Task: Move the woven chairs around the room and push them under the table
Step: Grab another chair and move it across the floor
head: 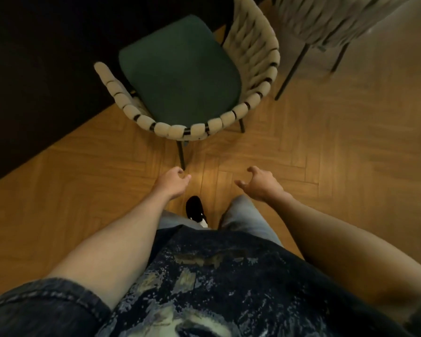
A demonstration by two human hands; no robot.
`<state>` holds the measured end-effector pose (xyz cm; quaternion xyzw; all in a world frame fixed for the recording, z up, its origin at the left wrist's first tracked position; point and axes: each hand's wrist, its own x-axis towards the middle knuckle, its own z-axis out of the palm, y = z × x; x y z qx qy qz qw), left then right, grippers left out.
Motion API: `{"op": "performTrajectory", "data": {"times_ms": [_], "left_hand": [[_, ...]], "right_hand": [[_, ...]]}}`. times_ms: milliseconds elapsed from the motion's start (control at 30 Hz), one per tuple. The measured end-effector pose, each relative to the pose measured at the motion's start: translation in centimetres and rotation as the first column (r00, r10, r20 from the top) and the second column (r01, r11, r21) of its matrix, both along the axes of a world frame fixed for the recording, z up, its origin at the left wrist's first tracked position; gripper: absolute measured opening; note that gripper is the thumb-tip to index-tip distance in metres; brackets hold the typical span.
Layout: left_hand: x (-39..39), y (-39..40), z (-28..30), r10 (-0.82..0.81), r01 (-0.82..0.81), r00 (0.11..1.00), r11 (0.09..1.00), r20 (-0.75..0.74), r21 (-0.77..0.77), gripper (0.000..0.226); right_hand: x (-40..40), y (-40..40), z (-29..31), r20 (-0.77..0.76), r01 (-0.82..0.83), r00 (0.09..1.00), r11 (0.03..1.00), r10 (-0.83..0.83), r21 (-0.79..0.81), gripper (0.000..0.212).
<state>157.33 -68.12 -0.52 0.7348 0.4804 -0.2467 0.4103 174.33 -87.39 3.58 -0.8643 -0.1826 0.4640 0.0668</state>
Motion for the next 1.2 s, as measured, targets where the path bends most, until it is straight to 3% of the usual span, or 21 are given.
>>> {"op": "performTrajectory", "data": {"times_ms": [167,267,400,533,633,767,933,1067,1200], "left_hand": [[4.5,3.3,-0.1,0.202,-0.202,0.979,0.979,0.007,-0.034,0.049],[7.1,4.3,-0.6,0.466,-0.461,0.885,0.879,0.016,-0.127,0.054],[10.5,4.8,-1.6,0.839,-0.803,0.539,0.485,-0.076,-0.347,0.068],[13.0,4.8,-2.6,0.959,-0.874,0.237,0.14,-0.155,-0.466,0.063],[14.1,5.3,-3.4,0.989,-0.865,0.043,-0.036,-0.144,-0.501,0.051],[14.3,6.9,-4.9,0.977,-0.84,-0.135,-0.202,-0.165,-0.505,0.054],[14.8,8.0,-5.6,0.965,-0.863,-0.157,-0.237,-0.209,-0.446,0.044],[15.1,8.1,-5.7,0.963,-0.89,-0.188,-0.251,-0.195,-0.381,0.029],[14.6,8.5,-5.4,0.97,-0.906,-0.155,-0.215,-0.187,-0.366,0.012]], "right_hand": [[6.1,5.9,-0.2,-0.006,-0.038,0.999,0.999,0.038,0.037,0.065],[9.7,8.5,-1.1,-0.036,0.01,0.999,0.997,-0.007,0.073,0.063],[15.1,10.4,-3.9,-0.114,0.339,0.937,0.939,-0.331,0.063,0.079],[19.7,11.6,-6.4,-0.267,0.647,0.729,0.762,-0.631,-0.034,0.078],[21.9,12.9,-7.7,-0.398,0.753,0.582,0.655,-0.709,-0.065,0.068],[23.9,14.9,-8.8,-0.443,0.865,0.417,0.496,-0.794,-0.074,0.048],[25.9,15.7,-9.3,-0.51,0.913,0.286,0.392,-0.811,-0.112,0.045],[26.5,15.8,-9.3,-0.464,0.912,0.309,0.397,-0.83,-0.103,0.036],[25.6,15.2,-9.3,-0.47,0.924,0.299,0.375,-0.831,-0.075,0.031]]}}
